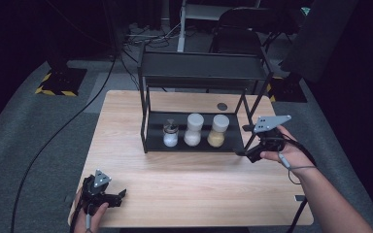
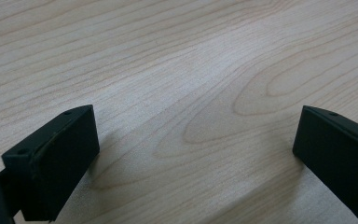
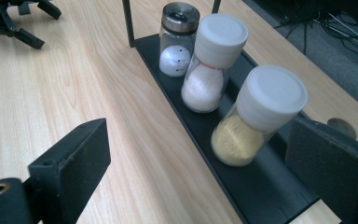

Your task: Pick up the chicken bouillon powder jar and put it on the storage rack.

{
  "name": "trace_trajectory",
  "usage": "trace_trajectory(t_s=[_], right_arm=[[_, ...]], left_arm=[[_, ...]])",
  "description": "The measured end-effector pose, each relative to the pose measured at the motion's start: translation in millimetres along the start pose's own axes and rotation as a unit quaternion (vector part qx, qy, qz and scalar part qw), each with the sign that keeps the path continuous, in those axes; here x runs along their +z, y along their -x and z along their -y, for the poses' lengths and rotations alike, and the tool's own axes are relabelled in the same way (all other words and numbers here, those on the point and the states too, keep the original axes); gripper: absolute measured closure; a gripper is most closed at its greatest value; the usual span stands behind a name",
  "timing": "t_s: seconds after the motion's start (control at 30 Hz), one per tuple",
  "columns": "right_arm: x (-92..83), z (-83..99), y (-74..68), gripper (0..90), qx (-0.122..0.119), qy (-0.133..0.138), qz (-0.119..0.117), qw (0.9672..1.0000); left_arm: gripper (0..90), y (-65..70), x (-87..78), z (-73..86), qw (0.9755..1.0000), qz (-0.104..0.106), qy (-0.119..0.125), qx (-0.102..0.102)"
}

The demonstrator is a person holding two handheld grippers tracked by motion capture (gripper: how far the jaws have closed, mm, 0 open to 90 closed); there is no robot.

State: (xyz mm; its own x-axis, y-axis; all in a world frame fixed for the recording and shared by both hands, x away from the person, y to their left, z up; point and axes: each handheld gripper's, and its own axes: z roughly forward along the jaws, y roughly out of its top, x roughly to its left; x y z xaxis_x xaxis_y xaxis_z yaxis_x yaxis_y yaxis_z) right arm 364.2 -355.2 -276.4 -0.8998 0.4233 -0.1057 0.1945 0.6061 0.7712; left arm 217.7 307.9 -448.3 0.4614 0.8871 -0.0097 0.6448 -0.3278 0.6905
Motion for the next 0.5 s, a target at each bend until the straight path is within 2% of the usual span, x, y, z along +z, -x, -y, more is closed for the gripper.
trace_trajectory(t_s=[0.23,0.5], right_arm=[[-1.7,12.7,-12.0,6.1,0.004,-0.001,0.006,1.0000],[1.1,28.3,-20.6,5.9,0.009,0.005,0.000,0.9999]], left_arm=[[0.3,0.0,0.0,-0.1,1.0000,0.000,0.000,0.000],[0.3,0.1,0.0,0.0,1.0000,0.000,0.000,0.000]])
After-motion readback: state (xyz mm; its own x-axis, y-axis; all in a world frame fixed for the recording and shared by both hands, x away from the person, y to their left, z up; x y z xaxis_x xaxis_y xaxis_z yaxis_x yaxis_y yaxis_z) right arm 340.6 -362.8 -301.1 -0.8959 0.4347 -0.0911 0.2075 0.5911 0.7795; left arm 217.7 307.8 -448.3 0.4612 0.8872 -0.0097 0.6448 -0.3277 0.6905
